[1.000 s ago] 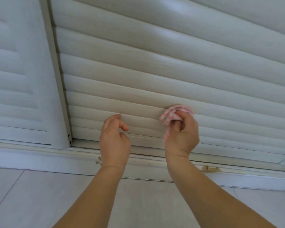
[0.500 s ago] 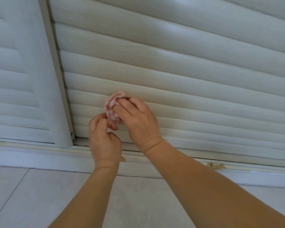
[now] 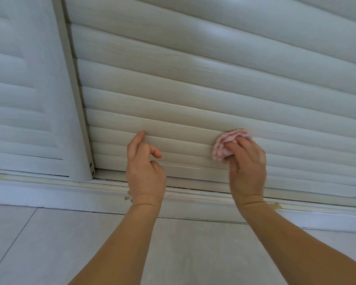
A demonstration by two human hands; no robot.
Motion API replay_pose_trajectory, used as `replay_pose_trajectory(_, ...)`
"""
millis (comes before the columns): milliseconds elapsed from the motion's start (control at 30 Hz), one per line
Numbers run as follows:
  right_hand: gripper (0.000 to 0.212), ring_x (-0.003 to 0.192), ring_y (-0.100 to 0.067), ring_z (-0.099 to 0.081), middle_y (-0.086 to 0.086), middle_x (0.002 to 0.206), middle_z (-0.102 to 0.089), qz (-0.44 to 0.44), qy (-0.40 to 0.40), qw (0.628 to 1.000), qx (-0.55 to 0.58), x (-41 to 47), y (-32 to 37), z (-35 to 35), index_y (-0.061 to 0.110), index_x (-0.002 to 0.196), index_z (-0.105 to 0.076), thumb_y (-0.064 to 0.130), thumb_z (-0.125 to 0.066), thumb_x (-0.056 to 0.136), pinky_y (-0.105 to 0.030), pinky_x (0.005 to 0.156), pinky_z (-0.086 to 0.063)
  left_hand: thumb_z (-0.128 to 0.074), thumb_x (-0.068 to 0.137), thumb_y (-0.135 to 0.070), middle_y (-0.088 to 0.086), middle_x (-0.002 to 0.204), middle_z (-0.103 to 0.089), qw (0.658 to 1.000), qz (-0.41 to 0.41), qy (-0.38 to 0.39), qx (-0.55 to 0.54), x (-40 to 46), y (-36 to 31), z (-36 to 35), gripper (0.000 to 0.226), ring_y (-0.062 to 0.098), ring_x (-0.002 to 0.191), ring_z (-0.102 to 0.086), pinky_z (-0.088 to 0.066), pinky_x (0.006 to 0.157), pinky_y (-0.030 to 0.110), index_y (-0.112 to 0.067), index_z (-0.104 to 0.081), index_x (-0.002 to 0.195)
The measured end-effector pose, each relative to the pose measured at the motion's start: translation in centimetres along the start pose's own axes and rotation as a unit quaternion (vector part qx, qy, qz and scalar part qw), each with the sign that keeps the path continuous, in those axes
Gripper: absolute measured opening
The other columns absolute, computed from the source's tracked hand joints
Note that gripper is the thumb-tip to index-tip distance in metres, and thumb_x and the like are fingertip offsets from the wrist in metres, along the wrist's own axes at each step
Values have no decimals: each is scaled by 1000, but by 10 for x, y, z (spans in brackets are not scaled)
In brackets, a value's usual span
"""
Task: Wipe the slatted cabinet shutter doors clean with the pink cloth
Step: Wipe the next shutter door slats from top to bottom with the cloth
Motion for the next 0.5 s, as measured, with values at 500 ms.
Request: replay_pose_trajectory(500,50,114,-23,-46,-2,122,-65,344,85,933,-71,-21,124,-73,16,115,-69,12,-20,101,-37,89,-44,-42,65,20,8,130,-51,1000,-18,0,19,5,-1,13,32,-3,112,-38,-16,86,-8,-9,-52,75)
Point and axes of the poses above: each hand's wrist, its own x-axis towards the middle knuckle, its own z-axis out of the back of the hand, y = z × x, the point moved 10 cm from there along x, towards the middle knuckle
